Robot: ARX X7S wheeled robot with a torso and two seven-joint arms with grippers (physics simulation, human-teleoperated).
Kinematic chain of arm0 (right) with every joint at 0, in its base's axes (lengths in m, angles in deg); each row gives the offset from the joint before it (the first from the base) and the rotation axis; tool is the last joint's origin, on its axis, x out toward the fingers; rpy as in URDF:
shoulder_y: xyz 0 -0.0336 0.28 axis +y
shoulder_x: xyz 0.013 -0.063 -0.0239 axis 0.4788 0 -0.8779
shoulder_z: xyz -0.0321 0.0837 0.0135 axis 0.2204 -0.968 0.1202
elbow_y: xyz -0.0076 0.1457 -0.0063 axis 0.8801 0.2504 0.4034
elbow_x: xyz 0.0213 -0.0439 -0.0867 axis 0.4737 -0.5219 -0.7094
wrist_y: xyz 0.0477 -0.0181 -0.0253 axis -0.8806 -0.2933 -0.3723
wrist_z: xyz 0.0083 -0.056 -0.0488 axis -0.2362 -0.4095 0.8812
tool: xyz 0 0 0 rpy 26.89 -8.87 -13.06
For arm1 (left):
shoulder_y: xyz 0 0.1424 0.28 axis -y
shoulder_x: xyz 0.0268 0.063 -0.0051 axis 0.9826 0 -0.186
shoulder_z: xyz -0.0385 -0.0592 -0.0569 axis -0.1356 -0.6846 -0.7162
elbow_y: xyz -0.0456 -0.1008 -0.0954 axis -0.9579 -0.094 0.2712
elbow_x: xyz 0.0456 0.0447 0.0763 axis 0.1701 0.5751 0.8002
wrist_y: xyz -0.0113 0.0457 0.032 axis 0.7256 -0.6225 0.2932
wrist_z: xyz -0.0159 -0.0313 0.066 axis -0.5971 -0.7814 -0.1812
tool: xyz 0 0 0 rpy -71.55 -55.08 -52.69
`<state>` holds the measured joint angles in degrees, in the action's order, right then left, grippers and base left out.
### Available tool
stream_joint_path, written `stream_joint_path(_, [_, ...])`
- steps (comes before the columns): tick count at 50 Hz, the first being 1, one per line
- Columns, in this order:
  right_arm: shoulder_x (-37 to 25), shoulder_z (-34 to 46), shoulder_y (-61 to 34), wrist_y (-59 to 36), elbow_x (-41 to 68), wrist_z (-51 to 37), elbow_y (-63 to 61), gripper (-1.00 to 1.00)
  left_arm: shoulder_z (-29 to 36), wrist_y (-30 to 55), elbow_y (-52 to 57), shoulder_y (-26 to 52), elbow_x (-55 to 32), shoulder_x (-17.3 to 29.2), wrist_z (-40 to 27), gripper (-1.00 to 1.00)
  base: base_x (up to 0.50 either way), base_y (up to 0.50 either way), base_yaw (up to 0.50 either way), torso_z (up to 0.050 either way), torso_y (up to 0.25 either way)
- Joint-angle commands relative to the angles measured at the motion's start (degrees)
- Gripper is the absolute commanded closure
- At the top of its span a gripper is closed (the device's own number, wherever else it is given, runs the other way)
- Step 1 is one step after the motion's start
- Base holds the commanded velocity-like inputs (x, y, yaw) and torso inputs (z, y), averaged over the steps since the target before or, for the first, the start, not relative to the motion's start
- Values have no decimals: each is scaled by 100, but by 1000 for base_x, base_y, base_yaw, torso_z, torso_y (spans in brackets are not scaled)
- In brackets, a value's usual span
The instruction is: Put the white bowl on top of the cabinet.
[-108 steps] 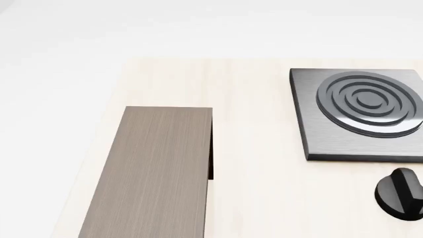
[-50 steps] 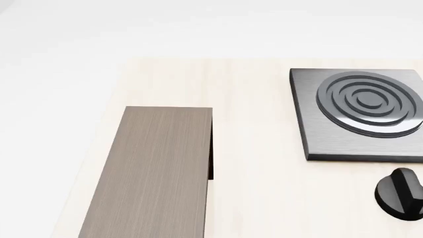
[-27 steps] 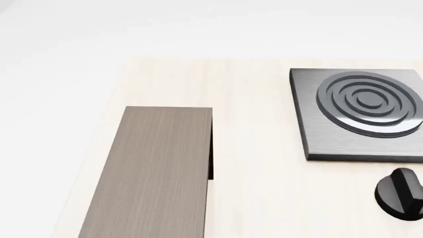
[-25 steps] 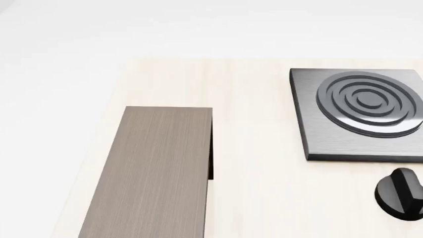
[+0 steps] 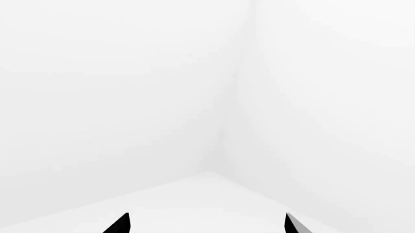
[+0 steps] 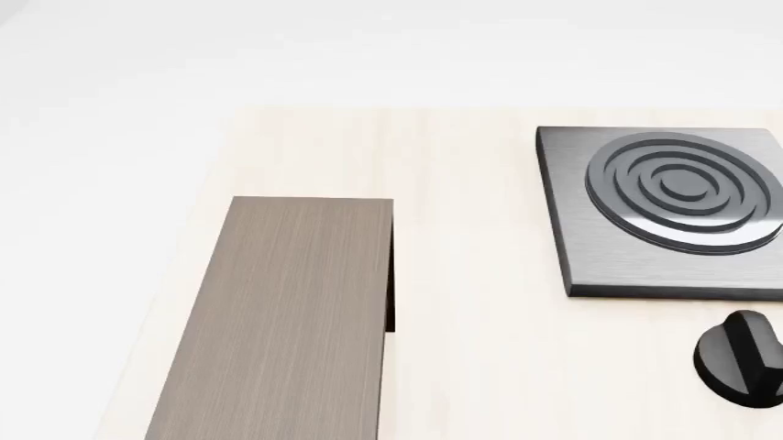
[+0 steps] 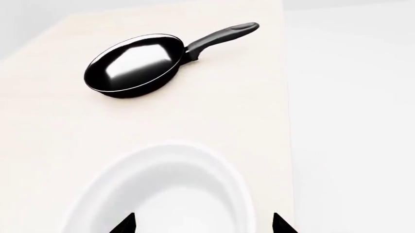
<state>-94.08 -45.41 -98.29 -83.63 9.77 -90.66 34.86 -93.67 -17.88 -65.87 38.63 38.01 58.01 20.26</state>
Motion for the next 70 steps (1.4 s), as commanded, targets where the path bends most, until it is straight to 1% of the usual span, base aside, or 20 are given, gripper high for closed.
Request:
stream_joint_path(1, [-56, -5, -8, 220, -53, -28, 391, -100, 17, -24, -15, -10, -16, 13, -14, -100, 0, 0, 0, 0, 0])
stream_joint_path(11, [-88, -11, 7, 424, -99, -53, 741, -100, 32, -32, -30, -8, -30, 27, -28, -100, 0, 0, 0, 0, 0])
stream_joint_path(31, [-202, -83, -17, 555, -125, -101, 1040, -100, 64, -40, -20, -24, -53, 51, -64, -100, 0, 0, 0, 0, 0])
stream_joint_path(42, [-287, -149, -38, 860, -127, -82, 1563, -100, 88, -79, -55, -29, -53, 60, -75, -100, 0, 0, 0, 0, 0])
stream_joint_path(70, [-474, 11, -269, 1407, -207, -38, 2655, -100, 123, -51, -27, -34, -100, 107, -129, -100, 0, 0, 0, 0, 0])
